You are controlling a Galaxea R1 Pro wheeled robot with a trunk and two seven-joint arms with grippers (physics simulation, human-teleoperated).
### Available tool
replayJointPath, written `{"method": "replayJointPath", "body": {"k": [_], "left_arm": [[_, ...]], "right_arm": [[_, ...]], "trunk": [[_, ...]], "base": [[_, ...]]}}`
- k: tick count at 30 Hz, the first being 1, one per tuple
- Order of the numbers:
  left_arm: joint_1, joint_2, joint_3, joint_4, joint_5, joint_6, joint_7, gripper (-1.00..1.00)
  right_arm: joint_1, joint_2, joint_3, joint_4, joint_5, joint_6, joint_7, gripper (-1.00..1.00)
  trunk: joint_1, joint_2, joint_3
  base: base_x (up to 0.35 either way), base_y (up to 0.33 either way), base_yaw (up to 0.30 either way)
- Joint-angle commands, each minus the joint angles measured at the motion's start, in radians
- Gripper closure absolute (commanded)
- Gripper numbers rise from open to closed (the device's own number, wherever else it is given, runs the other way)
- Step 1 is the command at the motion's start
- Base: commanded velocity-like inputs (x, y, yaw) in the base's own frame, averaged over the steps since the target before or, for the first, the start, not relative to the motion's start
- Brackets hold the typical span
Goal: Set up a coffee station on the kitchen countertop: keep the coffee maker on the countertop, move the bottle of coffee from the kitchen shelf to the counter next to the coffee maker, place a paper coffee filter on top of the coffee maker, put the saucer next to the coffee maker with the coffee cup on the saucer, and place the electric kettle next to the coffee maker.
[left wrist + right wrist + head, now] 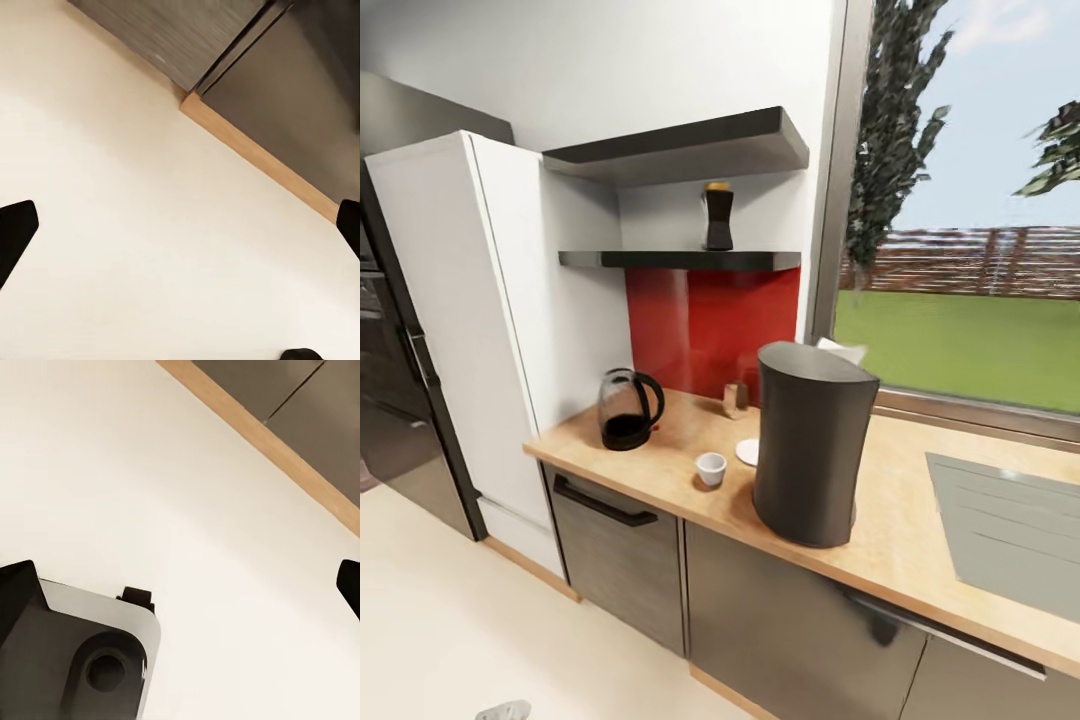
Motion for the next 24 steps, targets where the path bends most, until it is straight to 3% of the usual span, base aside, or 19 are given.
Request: {"method": "replayJointPath", "body": {"k": [1, 8, 19, 24], "left_arm": [[-0.001, 0.0, 0.004, 0.001, -0.001, -0.002, -0.004, -1.0], [-0.001, 0.0, 0.004, 0.001, -0.001, -0.002, -0.004, -1.0], [-0.001, -0.001, 0.004, 0.001, -0.001, -0.002, -0.004, -1.0], [-0.001, -0.001, 0.004, 0.001, -0.001, -0.002, -0.004, -1.0]], "right_arm": [[-0.001, 0.0, -0.001, 0.0, 0.01, -0.002, -0.001, -1.0], [-0.001, 0.0, -0.001, 0.0, 0.01, -0.002, -0.001, -1.0], [-0.001, 0.0, -0.001, 0.0, 0.01, -0.002, -0.001, -1.0], [-0.001, 0.0, -0.001, 0.0, 0.011, -0.002, -0.001, -1.0]], "trunk": [[0.001, -0.001, -0.002], [0.001, -0.001, -0.002], [0.001, -0.001, -0.002], [0.001, -0.001, -0.002]], "base": [[0.193, 0.286, -0.12], [0.166, 0.263, -0.223], [0.026, 0.052, -0.268], [0.044, 0.195, -0.105]]}}
